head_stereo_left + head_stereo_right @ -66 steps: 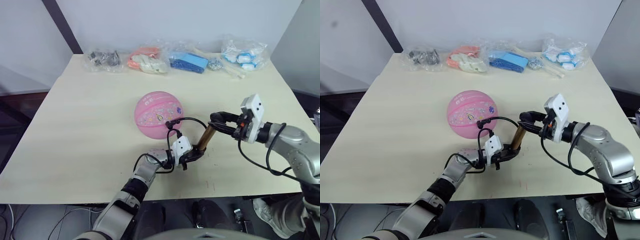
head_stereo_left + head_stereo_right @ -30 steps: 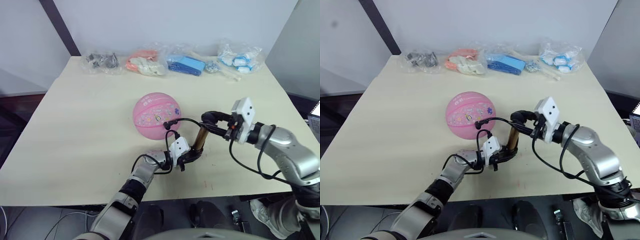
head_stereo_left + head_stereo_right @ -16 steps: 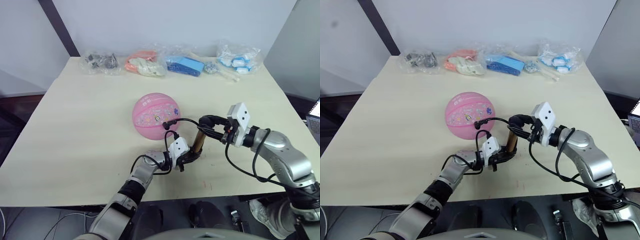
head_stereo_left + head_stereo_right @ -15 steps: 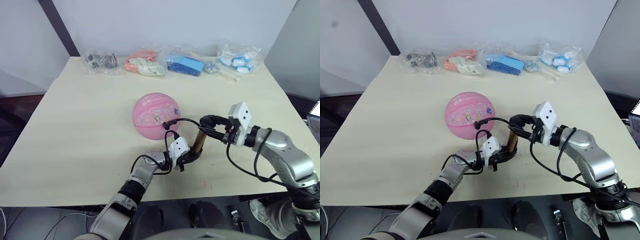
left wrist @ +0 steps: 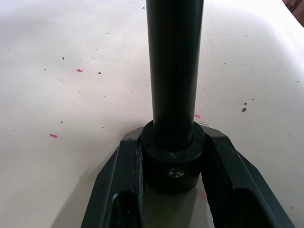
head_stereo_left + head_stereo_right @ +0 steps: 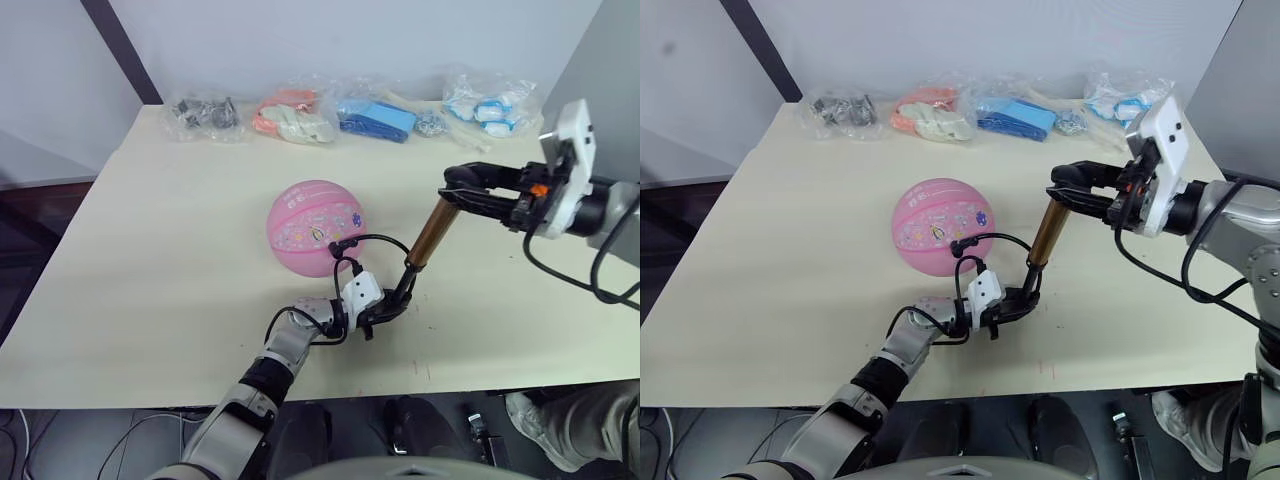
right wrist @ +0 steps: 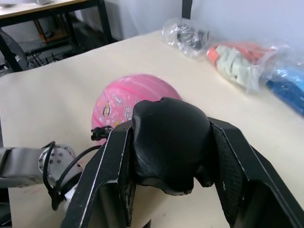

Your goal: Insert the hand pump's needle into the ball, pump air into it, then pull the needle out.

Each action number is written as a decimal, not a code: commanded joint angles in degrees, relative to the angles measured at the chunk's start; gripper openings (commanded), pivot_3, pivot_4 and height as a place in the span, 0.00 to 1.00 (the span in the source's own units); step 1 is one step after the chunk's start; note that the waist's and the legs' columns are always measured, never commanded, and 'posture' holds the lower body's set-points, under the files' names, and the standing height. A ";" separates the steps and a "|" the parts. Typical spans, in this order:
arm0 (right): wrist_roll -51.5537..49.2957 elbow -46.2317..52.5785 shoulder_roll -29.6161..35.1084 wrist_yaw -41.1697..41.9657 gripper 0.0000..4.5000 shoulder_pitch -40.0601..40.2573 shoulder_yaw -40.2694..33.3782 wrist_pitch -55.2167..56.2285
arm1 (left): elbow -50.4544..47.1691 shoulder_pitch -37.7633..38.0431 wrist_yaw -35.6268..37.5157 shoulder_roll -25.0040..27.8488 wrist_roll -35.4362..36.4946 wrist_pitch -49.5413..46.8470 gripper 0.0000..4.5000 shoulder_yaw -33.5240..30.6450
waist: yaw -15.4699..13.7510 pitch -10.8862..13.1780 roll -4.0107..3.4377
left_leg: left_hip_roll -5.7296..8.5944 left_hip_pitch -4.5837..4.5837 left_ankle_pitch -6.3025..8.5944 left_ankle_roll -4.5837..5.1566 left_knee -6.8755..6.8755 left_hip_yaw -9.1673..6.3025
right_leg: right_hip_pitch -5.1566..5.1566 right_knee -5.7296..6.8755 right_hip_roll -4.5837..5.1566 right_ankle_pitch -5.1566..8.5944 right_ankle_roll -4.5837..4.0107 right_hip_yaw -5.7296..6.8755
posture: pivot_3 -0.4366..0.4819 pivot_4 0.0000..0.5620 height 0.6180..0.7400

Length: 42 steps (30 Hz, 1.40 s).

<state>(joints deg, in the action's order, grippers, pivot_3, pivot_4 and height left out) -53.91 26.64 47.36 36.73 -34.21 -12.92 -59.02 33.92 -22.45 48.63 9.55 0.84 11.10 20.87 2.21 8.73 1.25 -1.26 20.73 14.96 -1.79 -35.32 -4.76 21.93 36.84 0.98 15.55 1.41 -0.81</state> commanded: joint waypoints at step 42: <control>11.78 -2.19 -6.99 4.28 0.36 9.81 6.94 12.56 | 7.96 3.68 -1.02 2.36 -3.26 -4.10 0.25 0.42 | 0.13 -0.95 0.10 | -0.08 -0.71 0.01 0.00 0.20 0.00 | -0.54 0.08 -0.11 0.08 -0.10 -0.04 | 0.48 0.27 1.00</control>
<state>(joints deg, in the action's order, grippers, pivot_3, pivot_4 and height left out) -38.04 21.62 38.84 41.00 -21.43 0.06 -44.50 35.19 -22.36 48.12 9.38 0.75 11.10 20.79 2.34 7.78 1.35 -1.33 20.16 14.98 -1.79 -35.14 -4.74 21.51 36.92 0.88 15.63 1.31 -0.87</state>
